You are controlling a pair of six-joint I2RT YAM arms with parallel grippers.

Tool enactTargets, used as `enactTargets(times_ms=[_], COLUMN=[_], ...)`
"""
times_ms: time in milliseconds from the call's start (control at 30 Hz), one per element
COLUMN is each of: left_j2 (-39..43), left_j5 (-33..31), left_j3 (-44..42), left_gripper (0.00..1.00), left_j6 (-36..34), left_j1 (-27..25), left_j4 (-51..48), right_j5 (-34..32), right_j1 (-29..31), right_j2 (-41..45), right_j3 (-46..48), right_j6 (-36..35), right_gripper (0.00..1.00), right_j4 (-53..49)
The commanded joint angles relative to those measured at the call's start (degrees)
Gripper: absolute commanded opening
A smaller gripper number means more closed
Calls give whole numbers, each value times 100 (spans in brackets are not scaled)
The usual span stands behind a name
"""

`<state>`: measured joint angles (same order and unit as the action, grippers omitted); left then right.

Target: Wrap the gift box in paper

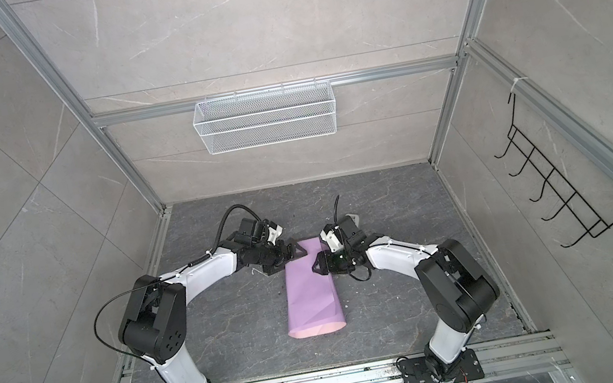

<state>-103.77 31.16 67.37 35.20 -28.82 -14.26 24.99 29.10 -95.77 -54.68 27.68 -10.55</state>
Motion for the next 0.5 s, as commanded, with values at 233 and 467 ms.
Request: enactTargets(times_ms=[233,467], left_j2=[587,1068], left_j5=[-688,-611], left_j3=[-259,-806], left_gripper=[94,94], left_j6=[-112,-65], left_j1=[17,14], left_j4=[-235,-258], right_j5=[-416,-416], right_j1=[-16,-18], right_j2=[-162,-197], right_j3=[282,283], right_j6=[-14,-4], right_gripper=[59,59], right_j4=[-914,-879])
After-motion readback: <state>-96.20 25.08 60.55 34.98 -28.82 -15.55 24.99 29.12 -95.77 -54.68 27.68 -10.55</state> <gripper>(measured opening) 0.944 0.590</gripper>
